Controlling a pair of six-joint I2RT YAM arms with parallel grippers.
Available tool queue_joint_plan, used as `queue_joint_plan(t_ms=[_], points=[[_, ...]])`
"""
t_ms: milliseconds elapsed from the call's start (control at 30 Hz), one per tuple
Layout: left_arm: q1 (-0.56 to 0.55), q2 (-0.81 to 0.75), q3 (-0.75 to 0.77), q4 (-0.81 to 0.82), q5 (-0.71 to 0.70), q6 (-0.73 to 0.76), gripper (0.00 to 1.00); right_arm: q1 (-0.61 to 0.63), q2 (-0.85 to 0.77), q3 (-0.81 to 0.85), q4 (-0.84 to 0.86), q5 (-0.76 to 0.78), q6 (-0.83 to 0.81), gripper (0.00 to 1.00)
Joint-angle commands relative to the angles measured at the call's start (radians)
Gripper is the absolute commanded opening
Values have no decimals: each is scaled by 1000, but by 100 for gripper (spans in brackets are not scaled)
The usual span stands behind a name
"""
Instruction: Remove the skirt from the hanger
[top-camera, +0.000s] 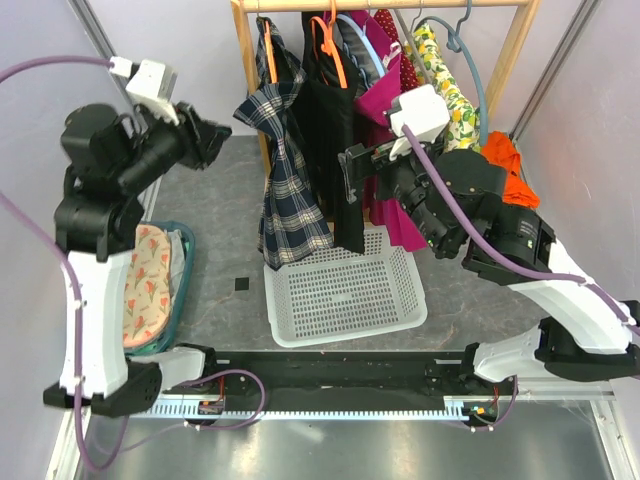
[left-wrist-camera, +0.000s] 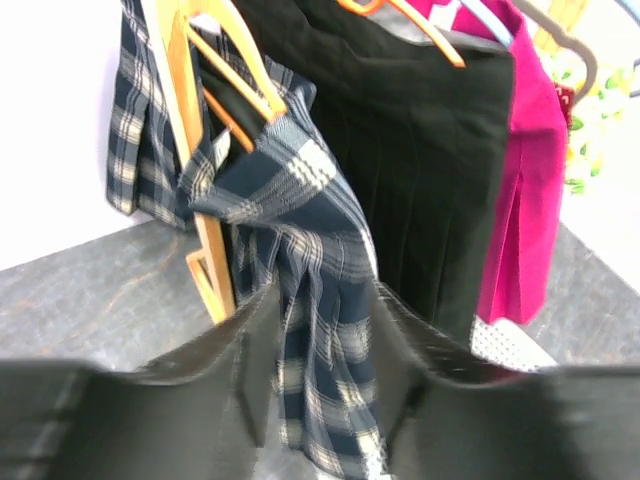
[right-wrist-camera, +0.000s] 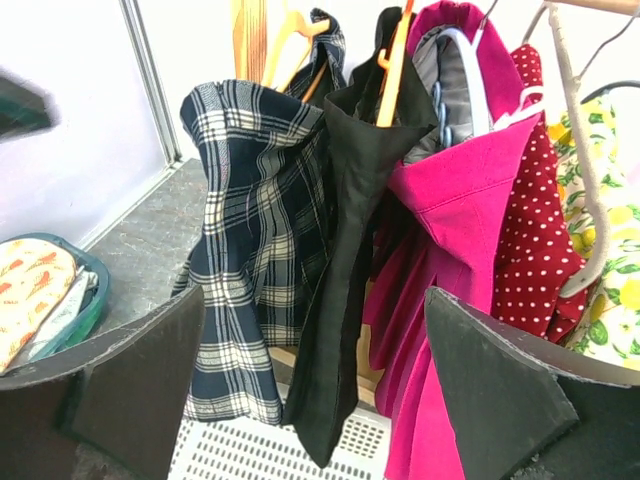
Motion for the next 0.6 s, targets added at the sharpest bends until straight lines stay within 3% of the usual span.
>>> queue_joint_plan(t_ms=[0, 67, 267, 567], points=[[-12, 134, 101, 141, -17, -55, 32, 1, 14, -36, 39, 2, 12, 95], [-19, 258, 253, 111, -91, -73, 26, 1, 8, -54, 57, 19, 15, 94], [-100, 462, 489, 138, -292, -92, 26, 1, -53, -238, 172, 37, 7, 93], [-230, 579, 555, 186, -368, -70, 27, 1, -69, -375, 240, 34, 23, 92]])
